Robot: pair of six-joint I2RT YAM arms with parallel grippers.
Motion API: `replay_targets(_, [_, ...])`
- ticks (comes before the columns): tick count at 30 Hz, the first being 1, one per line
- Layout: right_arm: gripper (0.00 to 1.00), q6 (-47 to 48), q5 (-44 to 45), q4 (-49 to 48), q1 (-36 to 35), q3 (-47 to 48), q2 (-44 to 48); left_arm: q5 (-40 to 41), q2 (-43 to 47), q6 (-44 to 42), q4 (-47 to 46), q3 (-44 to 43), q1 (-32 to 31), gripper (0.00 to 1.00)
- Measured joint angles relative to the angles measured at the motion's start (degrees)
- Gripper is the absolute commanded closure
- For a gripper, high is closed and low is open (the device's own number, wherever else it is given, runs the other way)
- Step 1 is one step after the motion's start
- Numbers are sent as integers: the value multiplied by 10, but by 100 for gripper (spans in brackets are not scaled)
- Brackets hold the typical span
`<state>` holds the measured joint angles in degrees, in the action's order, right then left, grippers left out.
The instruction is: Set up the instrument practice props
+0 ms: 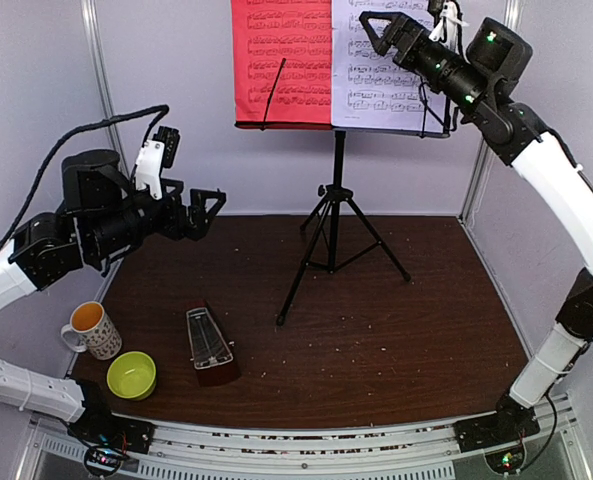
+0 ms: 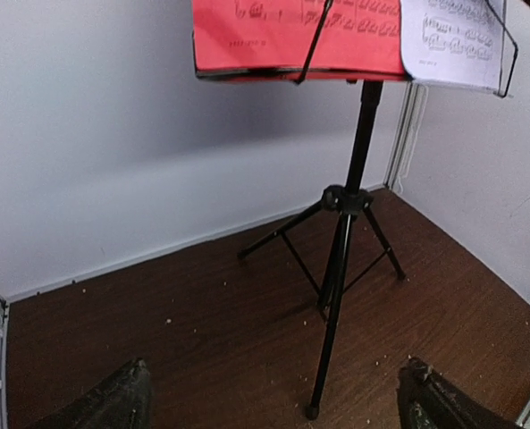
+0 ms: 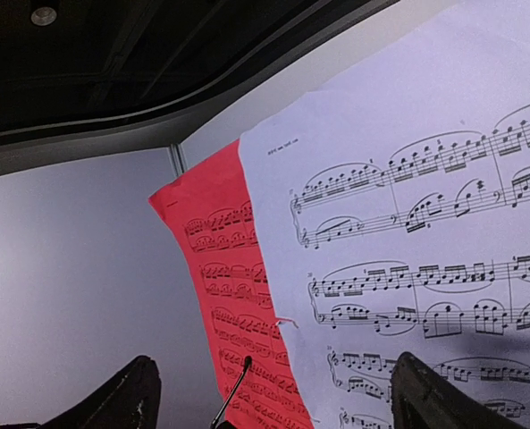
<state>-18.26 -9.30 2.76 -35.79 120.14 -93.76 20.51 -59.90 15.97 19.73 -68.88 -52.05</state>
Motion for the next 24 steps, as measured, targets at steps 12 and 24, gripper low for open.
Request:
replay_targets(12, [0, 78, 28, -12, -15, -293, 243, -10, 104, 208, 139, 151, -4, 2])
replay_targets(24, [0, 61, 38, 28, -11, -513, 385, 70, 16, 338, 198, 166, -103, 2])
